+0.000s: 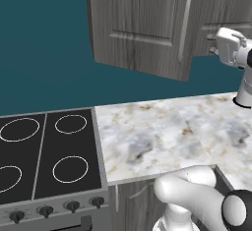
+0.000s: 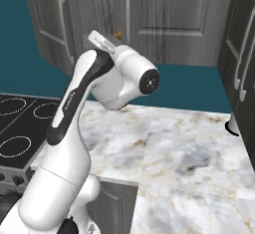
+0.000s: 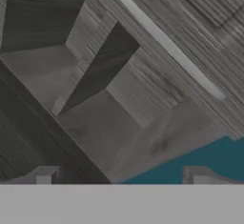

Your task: Open the cabinet, retrieve the rolling pin, and place it next to the meat on the cutting board to prepare for tenderizing.

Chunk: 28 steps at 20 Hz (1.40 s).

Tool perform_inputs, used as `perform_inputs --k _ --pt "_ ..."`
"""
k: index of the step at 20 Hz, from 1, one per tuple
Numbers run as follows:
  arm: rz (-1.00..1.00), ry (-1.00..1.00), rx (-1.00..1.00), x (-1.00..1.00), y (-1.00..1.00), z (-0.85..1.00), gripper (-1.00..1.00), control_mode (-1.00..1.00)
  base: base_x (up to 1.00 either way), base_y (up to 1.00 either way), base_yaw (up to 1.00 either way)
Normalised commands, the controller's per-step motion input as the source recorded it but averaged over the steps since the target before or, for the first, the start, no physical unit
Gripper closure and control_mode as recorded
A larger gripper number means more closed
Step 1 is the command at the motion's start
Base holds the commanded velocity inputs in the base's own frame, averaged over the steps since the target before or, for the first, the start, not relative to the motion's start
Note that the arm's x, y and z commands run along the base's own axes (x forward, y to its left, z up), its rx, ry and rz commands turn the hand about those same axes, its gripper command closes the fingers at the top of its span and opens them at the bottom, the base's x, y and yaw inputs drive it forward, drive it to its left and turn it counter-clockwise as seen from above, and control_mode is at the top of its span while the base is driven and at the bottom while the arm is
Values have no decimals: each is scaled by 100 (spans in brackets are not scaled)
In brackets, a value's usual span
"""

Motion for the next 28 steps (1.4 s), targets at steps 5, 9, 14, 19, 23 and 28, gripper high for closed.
perform_inputs --k 5,9,14,19,23,28 --pt "14 6 8 63 0 0 -100 -100 0 0 0" --pt "15 5 4 47 1 -5 -100 -100 0 0 0" --pt "15 5 1 39 10 -9 -100 -100 0 0 0" --pt "13 3 0 29 28 -12 -100 -100 0 0 0" --pt "11 2 3 18 35 -3 -100 -100 0 0 0" --pt "9 5 1 10 50 -6 -100 -100 0 0 0"
